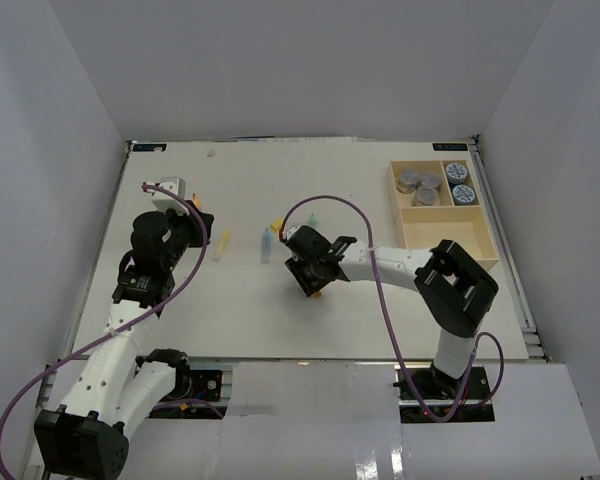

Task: Sort the stationery into containers
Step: Pick up the pen cap from the center of the board.

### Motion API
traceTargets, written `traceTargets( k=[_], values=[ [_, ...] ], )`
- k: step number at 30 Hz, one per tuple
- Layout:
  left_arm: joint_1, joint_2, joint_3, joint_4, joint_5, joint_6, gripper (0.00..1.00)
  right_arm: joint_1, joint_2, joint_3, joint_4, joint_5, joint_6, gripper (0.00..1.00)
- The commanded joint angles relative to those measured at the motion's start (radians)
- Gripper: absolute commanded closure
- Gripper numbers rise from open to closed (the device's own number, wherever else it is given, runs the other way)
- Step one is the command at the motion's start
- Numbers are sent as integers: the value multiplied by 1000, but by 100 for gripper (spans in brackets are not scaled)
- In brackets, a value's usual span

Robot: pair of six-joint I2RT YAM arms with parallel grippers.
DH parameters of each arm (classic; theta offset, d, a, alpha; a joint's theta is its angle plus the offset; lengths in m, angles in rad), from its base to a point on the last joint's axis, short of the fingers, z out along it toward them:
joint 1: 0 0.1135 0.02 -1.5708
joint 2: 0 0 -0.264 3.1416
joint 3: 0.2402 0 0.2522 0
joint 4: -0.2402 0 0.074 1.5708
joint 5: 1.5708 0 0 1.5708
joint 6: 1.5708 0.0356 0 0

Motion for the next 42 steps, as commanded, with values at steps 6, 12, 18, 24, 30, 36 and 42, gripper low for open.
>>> traceTargets(
  k=[6, 12, 18, 24, 30, 36, 42],
  values=[
    [4, -10, 7, 11, 19, 10, 87, -1, 40, 85, -65, -53, -55, 56],
    [3, -7, 7, 11, 19, 10, 87, -1, 87, 124, -100, -50, -63, 57],
    [3, -7, 7, 9, 20, 10, 87, -4, 91, 121, -120, -38, -66, 61],
    [3, -1, 7, 9, 35, 11, 87, -9, 58, 107, -139, -27, -70, 78],
    [3, 20, 2, 46, 197, 28, 86, -9, -82, 107, -110, -2, -70, 92],
    [1, 101, 25, 139, 563, -7, 85, -9, -343, 108, -4, 66, -92, 92],
    [-86, 198, 135, 218, 767, -43, 85, -21, -534, 97, 214, 136, -152, 92]
  ],
)
